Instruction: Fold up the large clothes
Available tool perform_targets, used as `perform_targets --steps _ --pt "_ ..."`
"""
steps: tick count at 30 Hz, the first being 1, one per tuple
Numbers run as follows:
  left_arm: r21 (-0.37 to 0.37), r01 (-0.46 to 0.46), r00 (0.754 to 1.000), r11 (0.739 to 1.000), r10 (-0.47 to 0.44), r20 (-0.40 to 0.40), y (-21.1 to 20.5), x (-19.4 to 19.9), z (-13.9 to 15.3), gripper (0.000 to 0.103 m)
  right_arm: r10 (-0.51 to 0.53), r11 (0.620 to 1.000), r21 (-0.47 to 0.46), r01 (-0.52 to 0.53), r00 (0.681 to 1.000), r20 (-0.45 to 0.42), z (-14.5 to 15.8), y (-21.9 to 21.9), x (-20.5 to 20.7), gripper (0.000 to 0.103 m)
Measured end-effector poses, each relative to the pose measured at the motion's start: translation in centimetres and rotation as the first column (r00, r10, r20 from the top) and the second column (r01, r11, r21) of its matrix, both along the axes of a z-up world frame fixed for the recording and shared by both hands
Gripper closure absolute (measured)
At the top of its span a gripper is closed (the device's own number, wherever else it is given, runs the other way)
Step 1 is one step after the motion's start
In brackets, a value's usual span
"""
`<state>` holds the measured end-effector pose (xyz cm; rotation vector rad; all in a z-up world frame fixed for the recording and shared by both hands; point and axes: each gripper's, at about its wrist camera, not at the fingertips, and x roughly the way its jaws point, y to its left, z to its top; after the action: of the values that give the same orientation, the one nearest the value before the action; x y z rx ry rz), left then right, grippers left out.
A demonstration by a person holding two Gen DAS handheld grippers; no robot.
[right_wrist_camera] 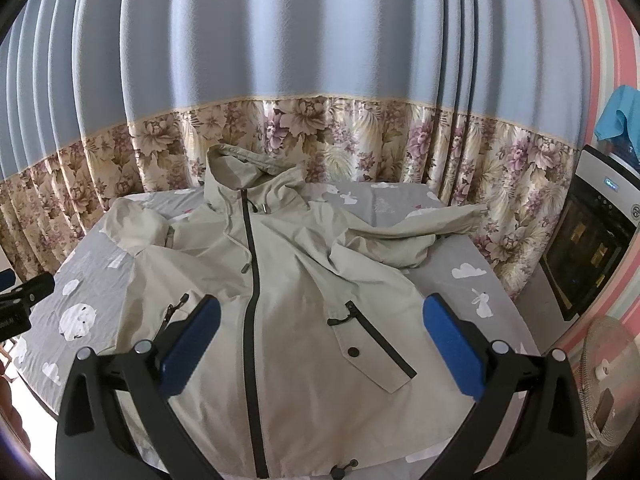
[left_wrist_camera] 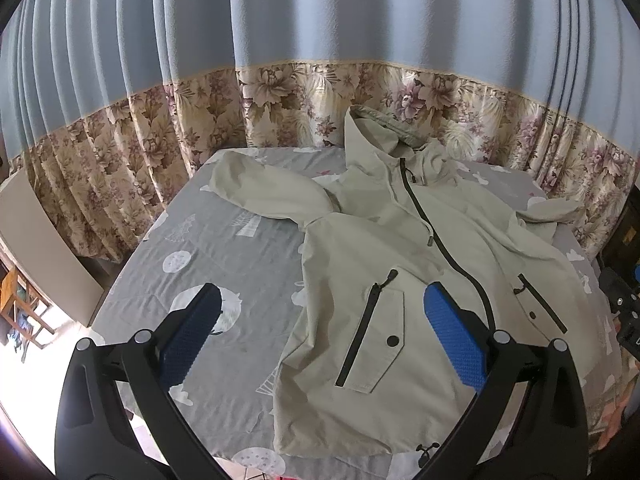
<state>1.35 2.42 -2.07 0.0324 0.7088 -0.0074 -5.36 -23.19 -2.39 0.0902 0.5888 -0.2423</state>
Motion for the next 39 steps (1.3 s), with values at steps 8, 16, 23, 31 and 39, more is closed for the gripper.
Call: perform_targets --steps 8,16,23,31,39 --pt "0.002 -0.004 1.0 1.0 0.004 0.002 0.29 0.32 -0.13 0.003 0.0 1.0 -0.003 0.0 1.0 -0.002 0.09 0.03 0.0 0.002" --pt "0.004 -0.007 1.0 1.0 0.007 0.002 0.39 0.45 -0.17 0.003 0.002 1.0 0.0 -0.002 1.0 0.001 0.12 0.07 0.09 0.002" --pt "0.003 -0.007 1.0 1.0 0.007 0.003 0.45 0.43 -0.17 0.003 0.004 1.0 0.001 -0.004 1.0 0.001 0.14 0.0 0.12 0.002" --pt "0.006 -0.01 1.0 1.0 0.01 0.005 0.55 0.47 -0.16 0.003 0.004 1.0 0.001 -0.004 1.0 0.0 0.15 0.05 0.19 0.002" --pt "0.014 -0.01 1.0 1.0 0.01 0.005 0.62 0.46 -0.15 0.003 0.004 1.0 0.001 -0.004 1.0 0.0 0.11 0.05 0.26 0.002"
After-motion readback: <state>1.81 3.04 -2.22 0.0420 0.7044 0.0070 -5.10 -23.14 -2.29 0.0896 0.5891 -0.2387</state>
